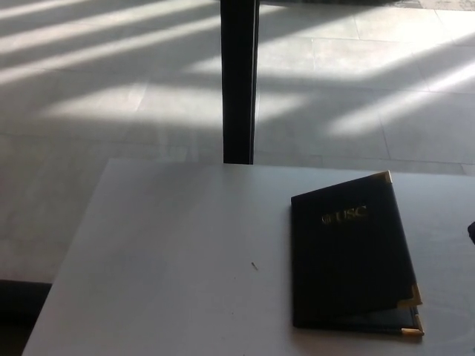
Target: There is a diary kept infront of the robot and the robot uses its right hand to grab its cover and puses it to the left to open it.
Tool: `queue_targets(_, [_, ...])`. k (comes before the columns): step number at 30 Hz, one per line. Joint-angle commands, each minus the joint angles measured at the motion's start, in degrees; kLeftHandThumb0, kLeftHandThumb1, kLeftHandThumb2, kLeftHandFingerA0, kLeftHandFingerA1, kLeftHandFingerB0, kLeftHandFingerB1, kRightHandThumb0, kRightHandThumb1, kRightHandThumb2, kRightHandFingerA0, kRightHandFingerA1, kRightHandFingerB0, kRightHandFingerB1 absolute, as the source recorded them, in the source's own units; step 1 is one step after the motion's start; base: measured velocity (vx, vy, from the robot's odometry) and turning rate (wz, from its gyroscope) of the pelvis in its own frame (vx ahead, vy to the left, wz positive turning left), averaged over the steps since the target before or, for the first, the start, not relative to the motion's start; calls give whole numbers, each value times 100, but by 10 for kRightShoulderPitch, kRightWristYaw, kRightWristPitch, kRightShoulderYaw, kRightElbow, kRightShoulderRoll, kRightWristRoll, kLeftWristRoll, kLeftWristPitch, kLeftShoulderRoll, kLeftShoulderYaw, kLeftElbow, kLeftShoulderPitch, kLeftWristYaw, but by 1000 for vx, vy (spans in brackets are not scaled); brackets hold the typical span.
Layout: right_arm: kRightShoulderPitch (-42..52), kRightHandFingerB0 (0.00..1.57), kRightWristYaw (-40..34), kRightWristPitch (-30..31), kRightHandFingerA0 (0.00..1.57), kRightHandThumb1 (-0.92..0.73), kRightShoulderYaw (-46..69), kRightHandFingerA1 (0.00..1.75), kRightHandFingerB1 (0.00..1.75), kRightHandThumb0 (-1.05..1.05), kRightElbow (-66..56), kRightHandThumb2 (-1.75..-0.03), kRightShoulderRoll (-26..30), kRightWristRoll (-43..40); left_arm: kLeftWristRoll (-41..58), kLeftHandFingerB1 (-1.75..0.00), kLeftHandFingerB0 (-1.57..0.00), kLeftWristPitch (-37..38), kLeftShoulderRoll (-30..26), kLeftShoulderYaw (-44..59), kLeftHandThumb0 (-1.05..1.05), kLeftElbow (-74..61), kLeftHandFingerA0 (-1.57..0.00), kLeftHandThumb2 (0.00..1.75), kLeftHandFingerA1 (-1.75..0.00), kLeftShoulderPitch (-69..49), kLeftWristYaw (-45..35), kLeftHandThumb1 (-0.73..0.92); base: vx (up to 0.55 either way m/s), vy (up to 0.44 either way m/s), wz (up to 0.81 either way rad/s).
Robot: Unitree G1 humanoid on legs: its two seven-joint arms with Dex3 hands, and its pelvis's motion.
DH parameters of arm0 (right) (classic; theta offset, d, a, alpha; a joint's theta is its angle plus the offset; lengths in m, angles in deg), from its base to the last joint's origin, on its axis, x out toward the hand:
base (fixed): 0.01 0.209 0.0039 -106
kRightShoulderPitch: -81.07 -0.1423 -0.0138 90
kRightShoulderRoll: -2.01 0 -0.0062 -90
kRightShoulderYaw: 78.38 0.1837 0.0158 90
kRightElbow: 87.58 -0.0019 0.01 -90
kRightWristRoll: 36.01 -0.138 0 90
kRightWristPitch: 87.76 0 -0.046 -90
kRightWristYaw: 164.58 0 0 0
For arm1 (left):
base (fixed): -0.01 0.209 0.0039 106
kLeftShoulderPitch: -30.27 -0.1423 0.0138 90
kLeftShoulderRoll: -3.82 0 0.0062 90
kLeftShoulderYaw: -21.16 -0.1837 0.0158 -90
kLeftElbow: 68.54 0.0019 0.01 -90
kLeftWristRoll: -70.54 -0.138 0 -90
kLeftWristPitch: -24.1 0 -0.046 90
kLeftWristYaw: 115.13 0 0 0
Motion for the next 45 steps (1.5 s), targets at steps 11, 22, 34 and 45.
queue_targets(11, [-29, 32, -43, -11, 42, -92, -48, 55, 43, -81, 46, -78, -81, 31, 23, -139, -15, 3, -8, -4, -105, 1, -21, 116, -163, -2, 3, 92, 0, 0, 0])
queue_targets(22, [-16, 31, -46, -19, 43, -92, -125, 55, 44, -77, 51, -80, -130, 79, 28, -138, -15, 6, -9, -9, -105, -1, -21, 115, -163, -4, 1, 92, 0, 0, 0])
queue_targets(34, [25, 34, -72, -23, 48, -92, -218, 58, 45, -81, 26, -84, -190, 99, 29, -140, -19, 5, -14, -16, -105, 4, -27, 116, -169, 0, 9, 92, 0, 0, 0])
queue_targets(45, [38, 28, -55, -21, 42, -92, -406, 61, 48, -82, -91, -90, -163, 144, 27, -88, 0, 5, -17, -25, -91, 2, -22, 149, -107, -2, 3, 63, 0, 0, 0])
